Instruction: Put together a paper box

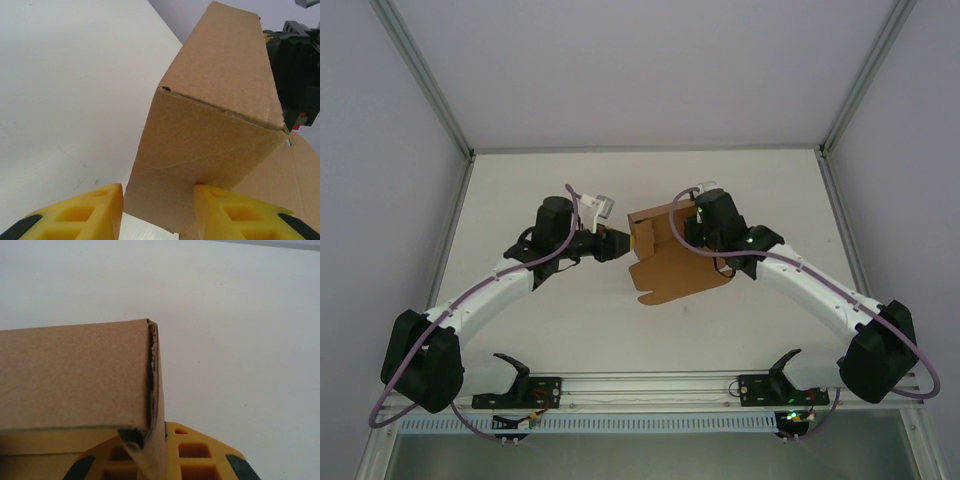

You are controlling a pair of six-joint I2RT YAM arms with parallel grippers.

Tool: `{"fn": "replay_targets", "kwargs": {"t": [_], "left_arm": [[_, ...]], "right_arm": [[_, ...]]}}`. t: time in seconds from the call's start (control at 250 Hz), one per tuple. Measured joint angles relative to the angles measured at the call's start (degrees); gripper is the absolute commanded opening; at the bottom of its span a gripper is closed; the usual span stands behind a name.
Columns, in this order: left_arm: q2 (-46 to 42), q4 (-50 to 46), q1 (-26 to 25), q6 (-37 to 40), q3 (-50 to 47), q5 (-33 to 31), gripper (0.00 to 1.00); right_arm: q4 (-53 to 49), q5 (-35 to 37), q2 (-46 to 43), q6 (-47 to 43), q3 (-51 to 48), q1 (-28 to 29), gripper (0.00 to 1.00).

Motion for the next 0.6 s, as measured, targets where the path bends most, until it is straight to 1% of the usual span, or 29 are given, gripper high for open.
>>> {"fn": "replay_targets", "kwargs": {"t": [0.16, 0.375, 0.599], "left_arm": [[-0.61, -2.45, -0.02, 1.86, 0.0, -1.18, 0.4], [-3.72, -5.31, -0.02, 3.65, 0.0, -3.5, 0.39], [-4.28, -5.4, -0.02, 4.48, 0.0, -3.21, 0.38]], "right_arm": [[-0.55, -1.18, -0.22, -0.42, 0.04, -0.81, 0.0], [-0.5, -2.75, -1.49, -0.46, 0.04, -1.03, 0.0], [-0.48, -3.87, -1.79, -1.11, 0.04, -1.03, 0.0]]}}
